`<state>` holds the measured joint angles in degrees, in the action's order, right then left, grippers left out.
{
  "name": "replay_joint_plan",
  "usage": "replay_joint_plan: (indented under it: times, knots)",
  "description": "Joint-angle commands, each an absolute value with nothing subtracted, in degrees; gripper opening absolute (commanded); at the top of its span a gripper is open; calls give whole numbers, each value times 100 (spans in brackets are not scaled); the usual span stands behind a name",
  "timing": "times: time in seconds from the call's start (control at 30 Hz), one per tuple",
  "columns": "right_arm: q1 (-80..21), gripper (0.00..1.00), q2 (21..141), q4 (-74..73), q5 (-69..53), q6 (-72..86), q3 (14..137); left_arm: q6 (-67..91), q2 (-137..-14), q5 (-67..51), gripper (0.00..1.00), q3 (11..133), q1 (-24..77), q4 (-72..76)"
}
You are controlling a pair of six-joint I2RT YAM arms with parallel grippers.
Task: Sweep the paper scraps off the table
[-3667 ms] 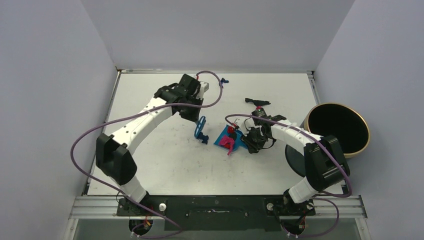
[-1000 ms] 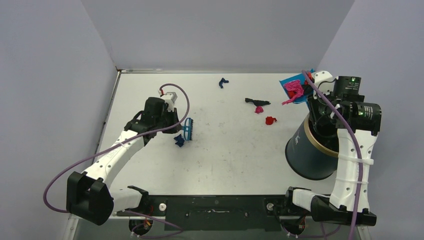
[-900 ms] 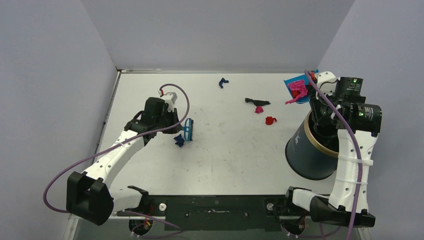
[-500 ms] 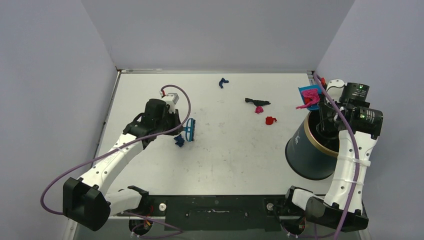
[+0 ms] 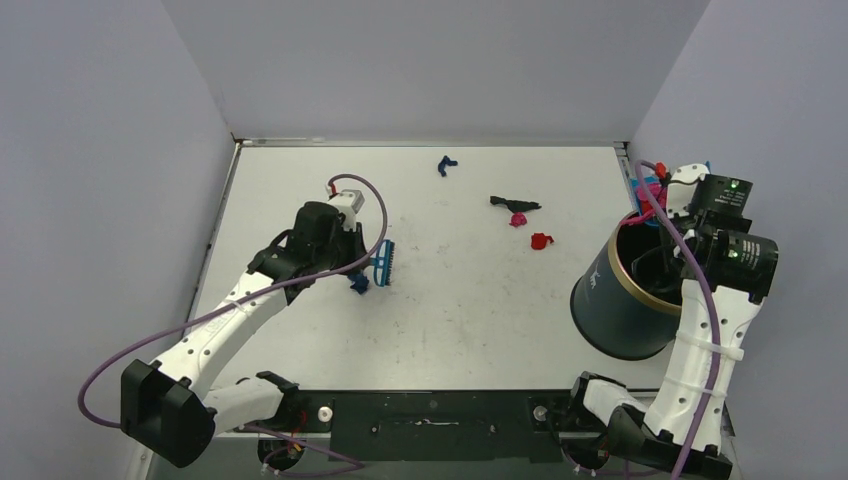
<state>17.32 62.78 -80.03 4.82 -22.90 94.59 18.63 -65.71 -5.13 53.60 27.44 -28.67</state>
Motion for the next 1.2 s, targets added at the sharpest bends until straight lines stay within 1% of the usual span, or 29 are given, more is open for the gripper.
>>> replay_joint_plan:
  times: [0.0,0.2,0.4,0.67,0.77,0.83,1.0,1.17]
  knots:
    - [1775,5,5951,-7962,1325,-2631,9414,1767,-6412,-403,0,5484,2817,-2861]
    - [1768,5,5616,-7963,1901,-3263,9154,1767,-6403,-396,0,5493,2815,-2856]
    - [1775,5,5521,-7976,2858,-4232,8740,1749,-6377,-397,0,5502,2807,-2874]
    - [1775,5,5815,-7939,3807,-6121,9023,1714,-6266,-355,1,5520,2681,-2896]
    - [1775,5,6171,-7971,3804,-6399,9650,1714,-6224,-360,1,5510,2656,-2879]
    - [1775,5,6321,-7953,3750,-6528,9852,1714,-6227,-378,1,5500,2659,-2874]
    - [1775,5,6078,-7693,3880,-7014,9266,1723,-6266,-419,1,5486,2663,-2857]
    - [1775,5,6030,-7558,3809,-7184,9283,1714,-6317,-400,1,5493,2656,-2856]
